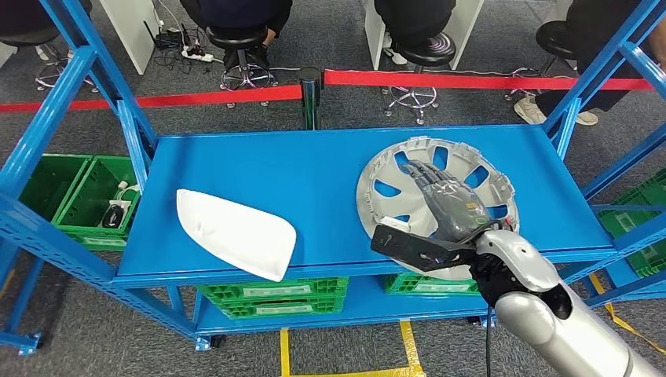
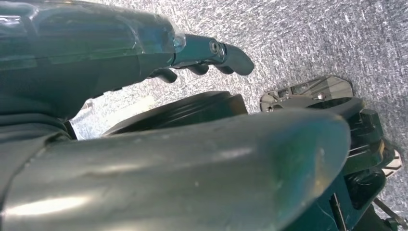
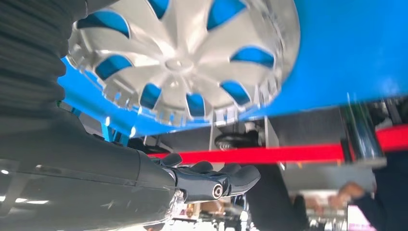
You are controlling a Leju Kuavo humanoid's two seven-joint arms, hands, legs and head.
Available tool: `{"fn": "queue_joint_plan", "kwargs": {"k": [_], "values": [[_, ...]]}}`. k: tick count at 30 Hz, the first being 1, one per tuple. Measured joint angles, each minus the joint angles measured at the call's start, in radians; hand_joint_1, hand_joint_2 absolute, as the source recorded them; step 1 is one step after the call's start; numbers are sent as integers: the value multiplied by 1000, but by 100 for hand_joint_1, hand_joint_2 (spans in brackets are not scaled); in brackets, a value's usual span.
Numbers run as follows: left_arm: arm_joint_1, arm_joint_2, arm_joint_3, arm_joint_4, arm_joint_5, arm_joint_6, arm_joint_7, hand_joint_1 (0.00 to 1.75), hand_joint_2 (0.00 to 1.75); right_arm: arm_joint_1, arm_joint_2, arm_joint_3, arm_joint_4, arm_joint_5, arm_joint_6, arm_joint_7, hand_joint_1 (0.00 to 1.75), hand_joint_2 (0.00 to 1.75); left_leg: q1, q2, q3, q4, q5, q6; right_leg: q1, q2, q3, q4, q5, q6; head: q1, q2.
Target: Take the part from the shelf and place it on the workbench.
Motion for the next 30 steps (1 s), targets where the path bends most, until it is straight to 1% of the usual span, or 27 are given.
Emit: {"fn": "queue_joint_plan", "kwargs": {"k": [1,3,8,10,14,21,30], "values": [[0,-1,0,0,1,1,-1,0,0,-4,-8,3,1,-5,0,0,0,175,0,0,0,0,0,0,0,0,0,0,0,0,0,0],[0,-3,0,0,4,3,-1,0,0,-5,-22,5,4,-14,36,0,0,175,0,-2,0,0,0,0,0,-1,0,0,0,0,0,0],[0,-4,0,0,4,3,3,0,0,46,-33,-27,31,-8,227,0,0,175,0,-6,-1,0,0,0,0,-4,0,0,0,0,0,0],[0,-4,0,0,4,3,4,0,0,75,-33,-52,46,-1,274,0,0,175,0,-7,-1,0,0,0,0,-4,0,0,0,0,0,0],[0,-5,0,0,3,3,6,0,0,108,-33,-94,68,2,299,0,0,175,0,-6,-1,0,0,0,0,-4,0,0,0,0,0,0],[0,-5,0,0,2,3,5,0,0,132,-32,-136,94,20,326,0,0,175,0,-5,-1,0,0,0,0,-4,0,0,0,0,0,0],[0,-6,0,0,1,3,-1,0,0,176,-32,-231,117,37,368,0,0,175,0,-5,-1,0,0,0,0,-4,0,0,0,0,0,0]]}}
